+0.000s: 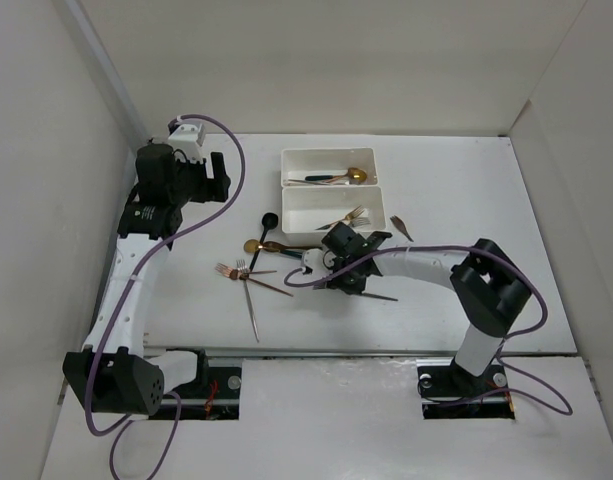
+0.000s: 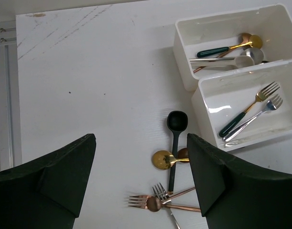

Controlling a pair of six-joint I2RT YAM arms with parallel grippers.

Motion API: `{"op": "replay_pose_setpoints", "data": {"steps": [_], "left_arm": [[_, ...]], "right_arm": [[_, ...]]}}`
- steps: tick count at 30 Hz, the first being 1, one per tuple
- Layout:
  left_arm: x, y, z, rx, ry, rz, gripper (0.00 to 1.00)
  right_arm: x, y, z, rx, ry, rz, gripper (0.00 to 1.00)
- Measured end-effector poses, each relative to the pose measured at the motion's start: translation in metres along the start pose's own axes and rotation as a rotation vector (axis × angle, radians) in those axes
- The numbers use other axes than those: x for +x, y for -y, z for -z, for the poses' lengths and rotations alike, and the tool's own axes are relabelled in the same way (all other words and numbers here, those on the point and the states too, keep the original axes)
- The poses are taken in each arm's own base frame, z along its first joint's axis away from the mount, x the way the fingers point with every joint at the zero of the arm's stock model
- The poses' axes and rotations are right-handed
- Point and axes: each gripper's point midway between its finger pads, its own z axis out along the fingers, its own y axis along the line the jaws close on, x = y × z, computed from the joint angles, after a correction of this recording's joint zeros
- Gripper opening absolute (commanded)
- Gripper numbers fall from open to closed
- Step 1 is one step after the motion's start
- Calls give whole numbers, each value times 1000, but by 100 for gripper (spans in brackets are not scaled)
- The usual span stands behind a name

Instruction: Sort the eating utensils into containers

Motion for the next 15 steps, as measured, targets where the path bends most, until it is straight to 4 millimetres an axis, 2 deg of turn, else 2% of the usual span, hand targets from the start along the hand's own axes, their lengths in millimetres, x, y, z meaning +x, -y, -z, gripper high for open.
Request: {"op": "replay_pose_setpoints", "data": {"steps": [5, 7, 11, 15], "left_arm": [[5, -1, -1, -1, -11, 1, 75], [6, -1, -1, -4, -12, 1, 75], [5, -2, -1, -9, -11, 1, 75], [5, -4, -1, -20, -11, 0, 75]], "right_arm": [[-15, -13, 0, -47, 60, 18, 0], [-22, -17, 7, -59, 101, 19, 0], [-55, -20, 43, -63, 273, 20, 0], [-105, -17, 94, -41, 523, -20, 0]]}}
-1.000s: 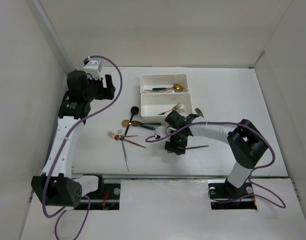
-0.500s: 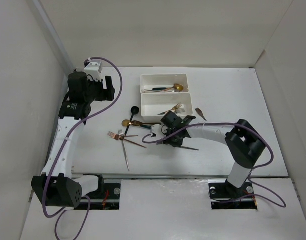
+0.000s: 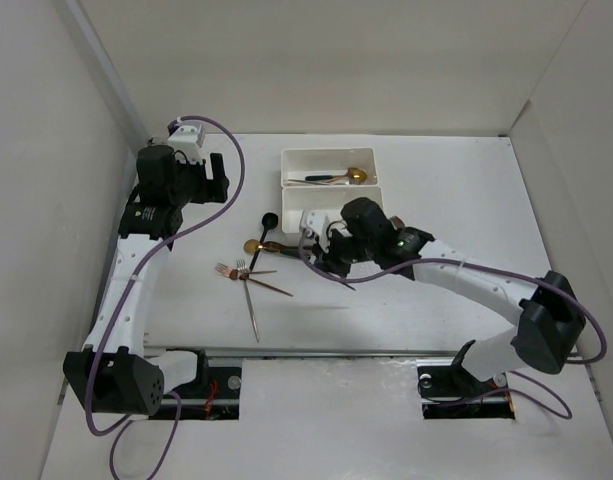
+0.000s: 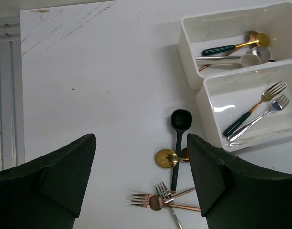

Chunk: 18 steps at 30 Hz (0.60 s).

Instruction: Sort the eating utensils into containers

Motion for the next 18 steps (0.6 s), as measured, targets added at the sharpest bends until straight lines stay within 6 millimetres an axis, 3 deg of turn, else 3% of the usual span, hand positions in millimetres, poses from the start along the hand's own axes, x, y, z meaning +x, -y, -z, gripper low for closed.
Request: {"op": "replay_pose_setpoints", "data": {"steps": [3, 6, 10, 13, 18], "left_arm": [[0, -2, 0, -5, 0, 1, 75], [0, -4, 0, -11, 0, 3, 75], [0, -10, 1, -25, 1, 10, 75], [0, -14, 2, -37, 3, 17, 75], [0, -19, 2, -48, 3, 22, 75]], "right_arm": [[-63, 10, 16, 36, 251, -87, 0], [-122, 36, 39, 119, 503, -211, 0], [-174, 81, 75, 292, 811, -494, 0], [-181, 115, 99, 458, 991, -784, 0], [-144, 152, 112, 711, 1124, -1241, 0]]}}
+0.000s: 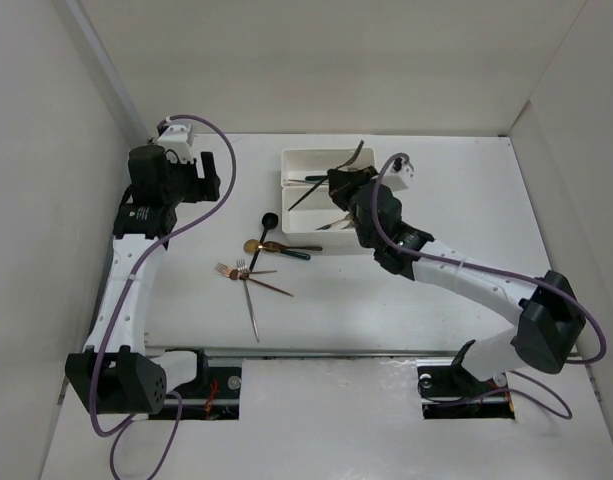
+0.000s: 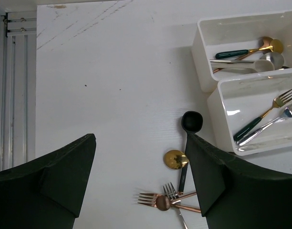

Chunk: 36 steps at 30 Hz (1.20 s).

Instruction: Sort the eating utensils into containers

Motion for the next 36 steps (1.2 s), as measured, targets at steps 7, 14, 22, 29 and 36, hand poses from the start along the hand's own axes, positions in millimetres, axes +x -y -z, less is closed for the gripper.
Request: {"op": "replay_pose_setpoints", "data": {"steps": [7, 14, 22, 29, 36], "left_arm": [[0, 1, 0, 5, -1, 5, 75], [1, 4, -1, 17, -3, 5, 75], [6, 5, -2, 20, -16, 8, 75], [6, 5, -2, 20, -16, 8, 75], [6, 5, -2, 20, -16, 8, 75]], "right_arm": [[8, 77, -16, 323, 110, -270, 0], [46, 138, -21, 548, 100, -380, 0], [77, 175, -16, 684, 55, -411, 35], [79, 171, -19, 689, 40, -453, 62], [67, 142, -30, 543, -57, -175, 81]]}}
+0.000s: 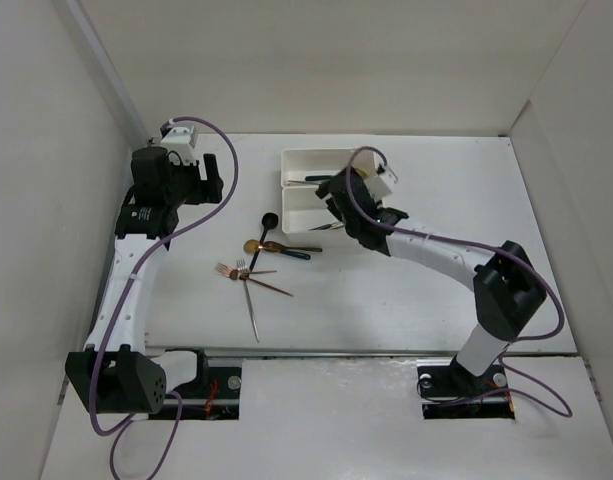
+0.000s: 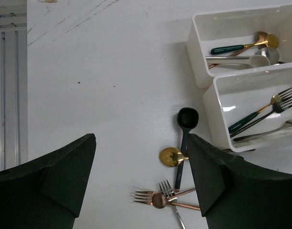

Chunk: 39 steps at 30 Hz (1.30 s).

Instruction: Sort the eating utensils into containers

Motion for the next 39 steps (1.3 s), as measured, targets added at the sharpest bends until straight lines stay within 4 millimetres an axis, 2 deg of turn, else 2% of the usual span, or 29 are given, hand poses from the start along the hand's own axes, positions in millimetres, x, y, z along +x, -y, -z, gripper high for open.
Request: {"op": "replay_pose_setpoints", "data": {"steps": [2, 5, 6, 7, 9, 11, 13, 14, 15, 16, 17, 19, 21, 23, 25, 27, 33, 37, 39], "left_arm": [[0, 0, 0, 0, 0, 0, 75], [0, 0, 0, -1, 0, 0, 75], [0, 0, 0, -1, -1, 0, 75], [0, -1, 0, -3, -1, -1, 75], [0, -2, 0, -6, -1, 1, 75], [0, -3, 0, -8, -1, 2, 75], [1, -4, 0, -13, -2, 4, 75], [3, -5, -1, -14, -5, 5, 75], [5, -5, -1, -15, -10, 7, 75], [7, -6, -1, -16, -14, 8, 75], [8, -7, -1, -18, -18, 10, 75], [8, -7, -2, -19, -18, 10, 75], [8, -7, -2, -19, -18, 10, 75], [8, -7, -2, -19, -18, 10, 75], [8, -7, -2, -19, -18, 10, 75], [8, -7, -2, -20, -18, 10, 75], [8, -8, -2, -22, -17, 11, 75], [8, -10, -1, -25, -17, 13, 75], [8, -10, -1, -25, -17, 13, 75]], "right_arm": [[-3, -35, 10, -133, -39, 266, 88], [-10, -85, 33, -369, -114, 674, 90], [-19, -91, 40, -429, -123, 769, 90], [-33, -94, 49, -487, -132, 864, 94], [-86, -87, 55, -520, -90, 998, 95], [-163, -69, 51, -460, 19, 1074, 95], [-232, -38, 41, -337, 107, 1125, 94], [-252, -19, 34, -275, 107, 1155, 92], [-262, -1, 25, -225, 81, 1190, 91], [-262, 17, 15, -190, 29, 1228, 89], [-253, 37, 3, -162, -52, 1269, 87], [-225, 80, -22, -110, -248, 1341, 85], [-197, 127, -39, -50, -440, 1386, 85], [-177, 166, -43, 0, -596, 1409, 85], [-165, 192, -37, 33, -701, 1419, 85], [-161, 204, -30, 48, -752, 1424, 84], [-158, 214, -27, 69, -780, 1431, 78], [-145, 230, -30, 105, -834, 1451, 73], [-133, 241, -32, 124, -875, 1461, 66]]}}
